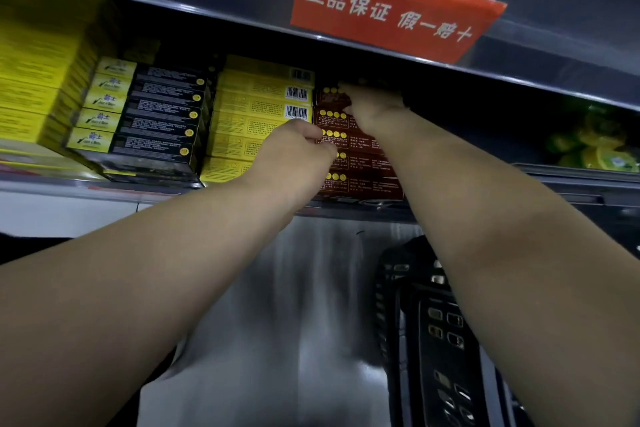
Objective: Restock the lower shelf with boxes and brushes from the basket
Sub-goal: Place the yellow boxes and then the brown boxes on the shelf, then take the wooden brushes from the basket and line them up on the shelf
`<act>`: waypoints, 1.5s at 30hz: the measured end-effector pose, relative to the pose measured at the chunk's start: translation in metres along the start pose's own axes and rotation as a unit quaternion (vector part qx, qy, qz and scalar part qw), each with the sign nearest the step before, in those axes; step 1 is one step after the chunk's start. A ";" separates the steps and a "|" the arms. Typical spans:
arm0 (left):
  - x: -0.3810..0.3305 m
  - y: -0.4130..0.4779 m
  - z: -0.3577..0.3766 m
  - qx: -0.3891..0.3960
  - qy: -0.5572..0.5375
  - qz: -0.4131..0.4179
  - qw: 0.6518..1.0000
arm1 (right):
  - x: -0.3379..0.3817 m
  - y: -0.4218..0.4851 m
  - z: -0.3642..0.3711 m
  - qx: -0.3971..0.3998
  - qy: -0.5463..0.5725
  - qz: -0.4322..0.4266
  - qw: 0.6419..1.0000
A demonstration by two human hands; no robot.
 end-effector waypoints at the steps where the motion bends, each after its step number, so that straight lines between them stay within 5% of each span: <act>1: 0.000 0.000 0.000 0.000 0.002 -0.001 1.000 | 0.000 0.001 0.008 0.030 -0.012 -0.022 0.999; 4: -0.001 0.000 0.002 0.002 0.004 -0.007 1.000 | -0.005 0.004 0.021 0.074 -0.008 -0.047 0.996; 10: -0.004 -0.005 0.007 0.012 0.004 -0.005 1.000 | -0.034 -0.003 0.019 0.124 -0.020 0.044 0.991; 17: -0.021 -0.035 0.031 0.049 0.072 0.078 0.993 | 0.002 -0.049 -0.035 0.190 -0.081 -0.048 0.977; 22: -0.043 -0.085 0.072 0.090 0.188 0.226 0.952 | 0.004 -0.145 -0.100 0.049 0.181 -0.068 0.980; 26: -0.054 -0.139 0.102 0.126 0.290 0.389 0.865 | -0.028 -0.245 -0.134 -0.091 0.361 -0.074 0.925; 30: -0.045 -0.180 0.131 0.169 0.360 0.486 0.778 | -0.078 -0.310 -0.123 -0.188 0.403 0.006 0.896; 36: -0.026 -0.193 0.176 0.203 0.464 0.517 0.690 | -0.141 -0.346 -0.015 -0.030 0.424 0.141 0.894; 39: -0.023 -0.187 0.185 0.204 0.494 0.510 0.674 | -0.166 -0.346 0.044 0.123 0.269 0.169 0.940; 42: -0.023 -0.183 0.189 0.189 0.511 0.512 0.664 | -0.167 -0.347 0.101 0.257 0.175 0.178 0.934; 45: -0.022 -0.180 0.192 0.183 0.519 0.507 0.663 | -0.161 -0.340 0.135 0.236 0.147 0.200 0.940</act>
Point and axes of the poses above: each hand's wrist, its own y-axis towards the middle knuckle, its own z-axis out of the palm, x = y × z, the point moved 7 cm from there along y, towards the middle knuckle, and after that the axes turned 10 degrees about -z, right-handed, at the moved point
